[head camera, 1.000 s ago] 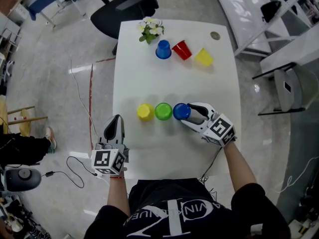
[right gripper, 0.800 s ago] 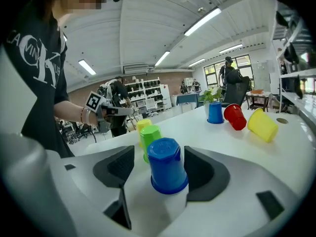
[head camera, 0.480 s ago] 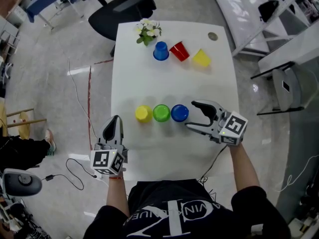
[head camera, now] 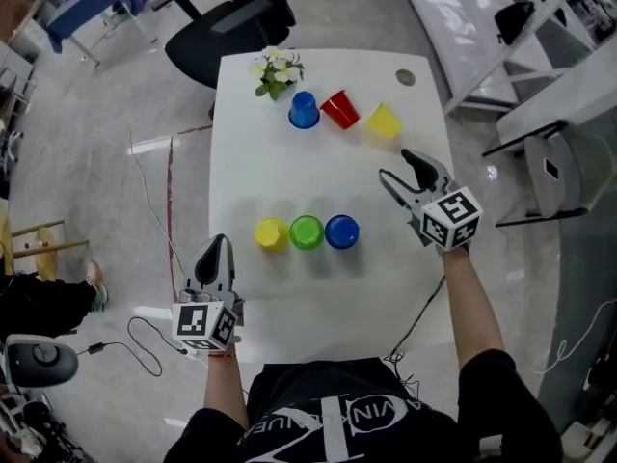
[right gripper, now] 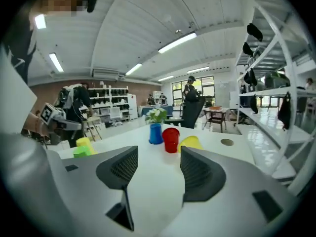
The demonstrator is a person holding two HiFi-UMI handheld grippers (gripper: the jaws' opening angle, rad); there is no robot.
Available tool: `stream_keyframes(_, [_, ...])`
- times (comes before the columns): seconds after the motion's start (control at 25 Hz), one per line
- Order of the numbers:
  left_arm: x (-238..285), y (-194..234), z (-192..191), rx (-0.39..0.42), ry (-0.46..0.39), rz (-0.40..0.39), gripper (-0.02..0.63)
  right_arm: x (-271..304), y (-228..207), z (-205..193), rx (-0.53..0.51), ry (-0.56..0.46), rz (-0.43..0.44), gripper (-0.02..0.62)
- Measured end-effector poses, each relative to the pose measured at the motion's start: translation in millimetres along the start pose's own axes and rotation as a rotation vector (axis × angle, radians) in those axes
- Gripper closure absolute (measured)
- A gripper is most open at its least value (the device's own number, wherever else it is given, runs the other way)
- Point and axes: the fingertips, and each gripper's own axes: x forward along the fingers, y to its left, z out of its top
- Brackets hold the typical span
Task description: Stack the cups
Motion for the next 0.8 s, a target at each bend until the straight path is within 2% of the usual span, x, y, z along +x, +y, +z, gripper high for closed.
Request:
stream_keyframes(0.12, [3,0,-1,0.002,0.008,0.002,0.601,21,-38,-8,-0.044,0.067,-0.124,0.311])
stream_keyframes(0.2, [4,0,-2,0.006,0.015,0.006,0.601,36,-58,-14,-0.068,0.102,-0.167,0.304])
stream_keyframes(0.36, [6,-1,-3,0.013,0.028,0.014,0.601,64,-81,-30,-0.128,0.167,-0.149,0.268])
stream_keyframes(0.56, [6,2,-5,0.022,0.036,0.027,0.601,77,-93,-45,-0.187,0.207,-0.136,0.272])
stream_keyframes(0.8, [4,-2,-9,0.018,0.041,0.026,0.601,72,-94,-45,-0.26,0.216,-0.139,0.365])
